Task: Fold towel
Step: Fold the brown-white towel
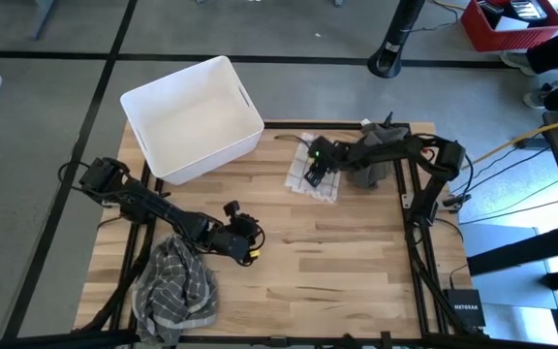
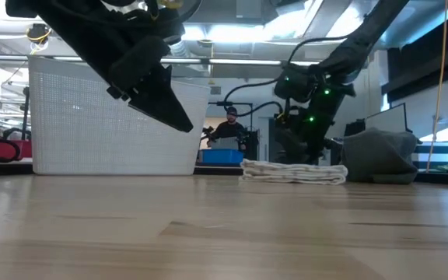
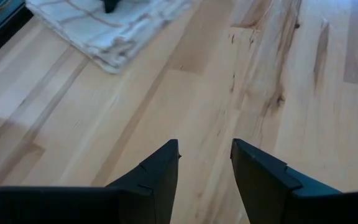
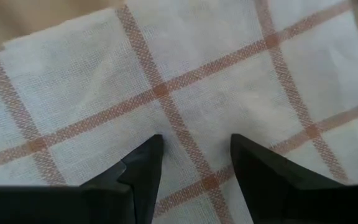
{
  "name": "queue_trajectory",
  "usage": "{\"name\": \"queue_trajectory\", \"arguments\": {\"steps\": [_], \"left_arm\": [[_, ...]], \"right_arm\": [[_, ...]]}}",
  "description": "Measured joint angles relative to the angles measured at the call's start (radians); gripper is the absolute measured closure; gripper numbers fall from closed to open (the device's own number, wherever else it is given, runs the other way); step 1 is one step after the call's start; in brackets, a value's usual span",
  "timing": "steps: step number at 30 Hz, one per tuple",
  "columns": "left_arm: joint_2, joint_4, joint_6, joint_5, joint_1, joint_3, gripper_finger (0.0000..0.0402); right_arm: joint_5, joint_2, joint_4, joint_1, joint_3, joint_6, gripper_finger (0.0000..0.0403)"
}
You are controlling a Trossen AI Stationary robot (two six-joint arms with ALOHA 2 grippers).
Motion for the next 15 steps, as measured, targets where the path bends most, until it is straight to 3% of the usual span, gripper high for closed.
{"name": "queue_trajectory", "arguments": {"steps": [6,9,15], "left_arm": [[0.0,-0.001,0.001,0.0,0.004,0.0,0.026],[0.0,-0.001,0.001,0.0,0.004,0.0,0.026],[-0.009,-0.008,-0.014,0.038,-0.003,0.0,0.026]], "right_arm": [[-0.007,0.005,-0.019,-0.101,0.133,-0.153,0.021],[-0.021,-0.016,-0.213,-0.11,0.23,-0.188,0.021],[-0.185,-0.186,-0.486,0.054,0.299,-0.148,0.021]]}}
